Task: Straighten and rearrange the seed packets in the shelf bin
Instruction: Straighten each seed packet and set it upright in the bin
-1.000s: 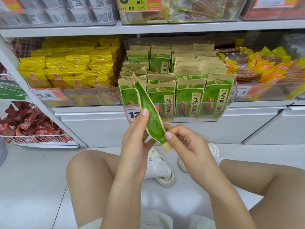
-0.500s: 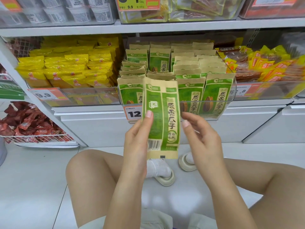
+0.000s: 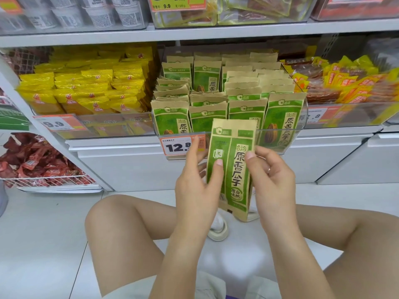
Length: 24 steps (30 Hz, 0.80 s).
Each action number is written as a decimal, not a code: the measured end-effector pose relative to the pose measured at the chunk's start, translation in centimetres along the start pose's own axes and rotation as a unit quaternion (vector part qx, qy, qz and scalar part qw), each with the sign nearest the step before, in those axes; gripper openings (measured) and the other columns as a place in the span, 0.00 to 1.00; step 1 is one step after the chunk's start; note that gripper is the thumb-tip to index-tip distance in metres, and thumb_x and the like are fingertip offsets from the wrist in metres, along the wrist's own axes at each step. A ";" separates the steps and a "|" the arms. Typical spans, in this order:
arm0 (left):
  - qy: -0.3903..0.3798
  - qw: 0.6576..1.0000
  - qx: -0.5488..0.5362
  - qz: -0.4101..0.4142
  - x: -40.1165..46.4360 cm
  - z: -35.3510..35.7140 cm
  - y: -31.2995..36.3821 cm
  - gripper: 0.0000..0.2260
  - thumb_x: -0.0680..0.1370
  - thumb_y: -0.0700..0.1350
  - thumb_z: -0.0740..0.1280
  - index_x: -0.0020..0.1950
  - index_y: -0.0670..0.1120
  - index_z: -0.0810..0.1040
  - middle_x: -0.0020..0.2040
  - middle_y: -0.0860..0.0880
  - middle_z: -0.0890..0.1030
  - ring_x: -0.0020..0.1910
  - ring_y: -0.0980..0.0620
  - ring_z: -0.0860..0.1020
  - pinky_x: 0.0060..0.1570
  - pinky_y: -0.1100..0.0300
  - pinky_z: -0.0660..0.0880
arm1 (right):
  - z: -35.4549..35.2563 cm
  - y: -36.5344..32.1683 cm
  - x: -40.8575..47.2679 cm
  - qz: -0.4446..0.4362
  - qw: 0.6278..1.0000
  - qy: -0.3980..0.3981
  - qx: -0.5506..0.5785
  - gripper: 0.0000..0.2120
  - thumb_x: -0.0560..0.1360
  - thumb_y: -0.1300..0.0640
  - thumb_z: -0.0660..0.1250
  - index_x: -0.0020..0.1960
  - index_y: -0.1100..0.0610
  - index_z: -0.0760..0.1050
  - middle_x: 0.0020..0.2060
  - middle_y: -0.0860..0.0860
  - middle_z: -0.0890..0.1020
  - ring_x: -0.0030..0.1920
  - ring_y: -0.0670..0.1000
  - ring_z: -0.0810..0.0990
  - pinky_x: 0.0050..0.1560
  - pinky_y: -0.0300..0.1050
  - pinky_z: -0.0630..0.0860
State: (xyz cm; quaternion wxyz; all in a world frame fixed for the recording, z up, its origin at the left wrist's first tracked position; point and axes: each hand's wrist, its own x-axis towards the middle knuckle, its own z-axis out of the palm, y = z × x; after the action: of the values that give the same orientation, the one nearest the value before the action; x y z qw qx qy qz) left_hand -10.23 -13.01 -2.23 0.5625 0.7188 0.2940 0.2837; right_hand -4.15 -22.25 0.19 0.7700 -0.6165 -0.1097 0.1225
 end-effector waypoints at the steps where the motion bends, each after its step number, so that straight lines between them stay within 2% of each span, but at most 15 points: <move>1: 0.016 0.999 0.022 0.026 -0.1 0.3 0.1 0.24 0.79 0.47 0.67 0.74 0.56 0.66 0.53 0.74 0.77 0.55 0.69 0.77 0.54 0.70 0.74 | 0.2 0.2 -0.2 -0.013 1.000 -0.004 -0.013 0.06 0.79 0.63 0.63 0.49 0.55 0.78 0.38 0.48 0.86 0.38 0.44 0.83 0.37 0.36 0.77; 4: 0.031 0.998 0.012 0.049 -0.4 0.7 0.8 0.21 0.77 0.51 0.69 0.69 0.55 0.69 0.57 0.69 0.78 0.58 0.67 0.77 0.59 0.62 0.75 | 0.6 0.5 -0.6 -0.040 0.999 -0.017 -0.030 0.07 0.79 0.63 0.63 0.52 0.54 0.77 0.43 0.49 0.86 0.46 0.47 0.84 0.46 0.40 0.79; 8: 0.055 0.997 0.006 0.047 -0.3 0.5 1.1 0.15 0.74 0.53 0.73 0.56 0.57 0.70 0.49 0.66 0.82 0.51 0.66 0.80 0.52 0.59 0.78 | 0.7 0.3 -0.9 -0.054 0.998 -0.035 -0.026 0.07 0.79 0.64 0.62 0.54 0.58 0.77 0.46 0.50 0.86 0.49 0.47 0.84 0.49 0.38 0.78; 11: 0.069 0.993 0.075 0.060 -0.4 0.4 1.3 0.12 0.75 0.60 0.67 0.51 0.55 0.71 0.44 0.60 0.82 0.46 0.60 0.81 0.49 0.54 0.78 | 0.7 0.3 -1.0 -0.055 0.997 -0.043 -0.023 0.07 0.79 0.64 0.62 0.55 0.59 0.77 0.47 0.50 0.86 0.50 0.47 0.84 0.50 0.39 0.78; 15: 0.081 0.987 0.119 0.073 -0.6 0.4 1.1 0.14 0.74 0.64 0.60 0.48 0.54 0.71 0.39 0.55 0.81 0.40 0.52 0.79 0.41 0.50 0.77 | 0.9 0.4 -1.1 -0.051 0.997 -0.049 -0.031 0.07 0.79 0.63 0.62 0.55 0.58 0.77 0.47 0.50 0.86 0.51 0.48 0.84 0.53 0.43 0.79; 18: 0.096 0.985 0.125 0.077 -0.6 0.3 1.1 0.15 0.73 0.64 0.58 0.47 0.54 0.73 0.36 0.53 0.81 0.36 0.49 0.79 0.38 0.48 0.76 | 0.8 0.5 -1.1 -0.047 0.997 -0.049 -0.036 0.07 0.79 0.63 0.63 0.54 0.57 0.78 0.47 0.50 0.86 0.50 0.47 0.84 0.52 0.43 0.79; 24: 0.104 0.986 0.108 0.066 -0.5 0.2 0.8 0.12 0.74 0.61 0.58 0.46 0.55 0.73 0.37 0.53 0.82 0.38 0.47 0.81 0.39 0.47 0.77 | 0.9 0.7 -1.0 -0.042 0.997 -0.055 -0.044 0.07 0.79 0.63 0.64 0.55 0.58 0.78 0.47 0.52 0.86 0.50 0.49 0.84 0.54 0.47 0.79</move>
State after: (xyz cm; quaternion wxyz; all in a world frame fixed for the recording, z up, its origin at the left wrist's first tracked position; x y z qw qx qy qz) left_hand -10.34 -13.64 -1.57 0.4274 0.7601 0.3315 0.3602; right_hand -5.46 -21.63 -0.37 0.7394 -0.6371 -0.1829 0.1182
